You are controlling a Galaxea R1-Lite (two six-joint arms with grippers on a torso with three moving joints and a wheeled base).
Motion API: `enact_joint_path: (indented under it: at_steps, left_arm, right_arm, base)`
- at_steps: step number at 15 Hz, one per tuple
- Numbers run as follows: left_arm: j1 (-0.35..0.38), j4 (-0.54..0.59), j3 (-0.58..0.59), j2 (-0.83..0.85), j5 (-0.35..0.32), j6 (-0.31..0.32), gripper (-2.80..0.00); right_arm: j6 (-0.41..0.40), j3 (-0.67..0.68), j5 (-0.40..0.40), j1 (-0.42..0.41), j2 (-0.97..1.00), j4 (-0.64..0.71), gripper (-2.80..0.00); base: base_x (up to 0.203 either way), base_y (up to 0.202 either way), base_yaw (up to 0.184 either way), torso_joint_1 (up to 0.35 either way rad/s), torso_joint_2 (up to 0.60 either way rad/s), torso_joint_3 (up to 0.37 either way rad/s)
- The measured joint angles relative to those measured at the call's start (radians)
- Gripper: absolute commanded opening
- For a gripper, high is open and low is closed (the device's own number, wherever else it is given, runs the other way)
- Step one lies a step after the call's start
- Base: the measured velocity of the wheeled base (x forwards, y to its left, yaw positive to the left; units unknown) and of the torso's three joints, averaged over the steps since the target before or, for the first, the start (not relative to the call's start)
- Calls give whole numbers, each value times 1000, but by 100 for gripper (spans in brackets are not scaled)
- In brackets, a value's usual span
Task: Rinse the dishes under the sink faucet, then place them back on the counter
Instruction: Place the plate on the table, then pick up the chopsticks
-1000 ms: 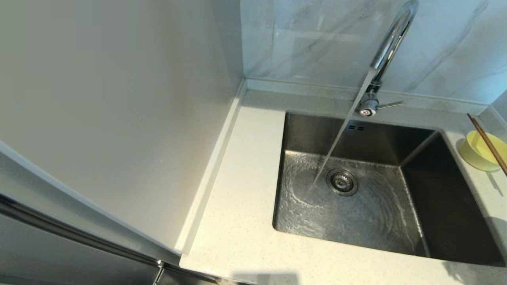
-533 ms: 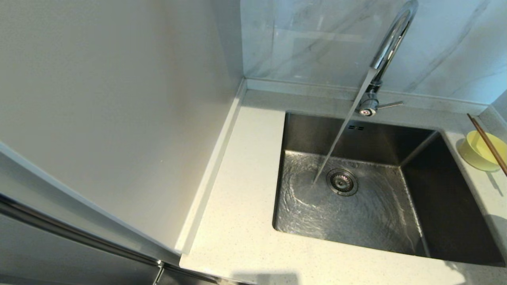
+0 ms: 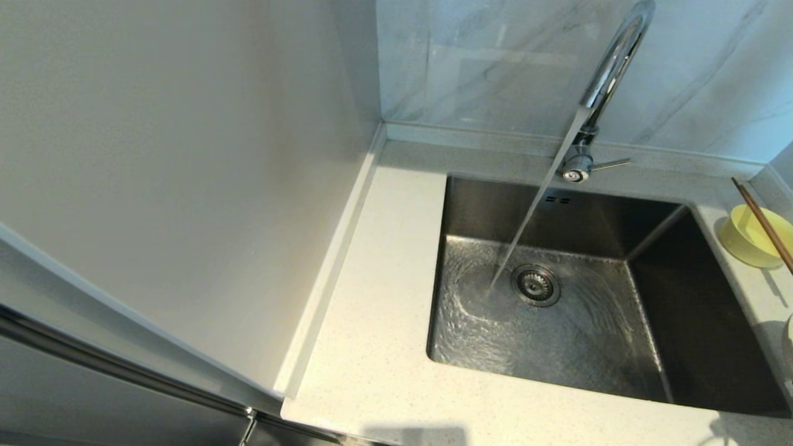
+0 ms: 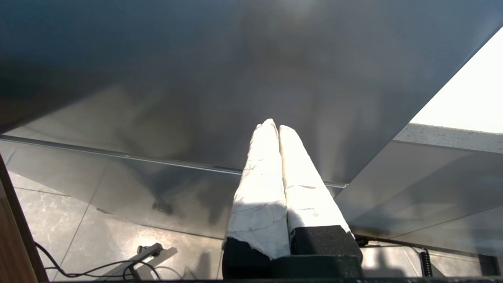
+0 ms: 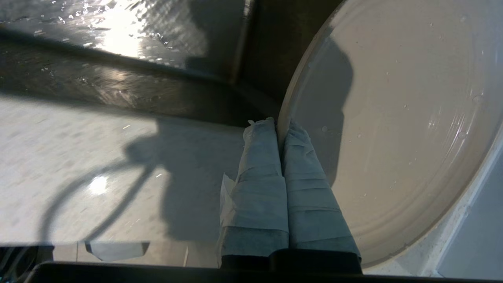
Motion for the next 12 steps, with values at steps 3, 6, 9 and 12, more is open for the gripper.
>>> enact_joint_path:
  at_steps: [3,6,9,12]
  left_arm:
    - [0,0,0,0,0,0,-280]
    - [0,0,0,0,0,0,-280]
    - [0,0,0,0,0,0,-280]
    - [0,0,0,0,0,1,-280]
  right_arm:
    - [3,12,9,-74,79,-19,-280]
    - [3,36,17,-103,125,-21,-280]
    - [4,47,60,-108,141,-23,0]
    - [3,48,59,-109,138,-88,0]
  base:
    - [0,0,0,0,0,0]
    - [0,0,0,0,0,0]
    - [0,0,0,0,0,0]
    - [0,0,0,0,0,0]
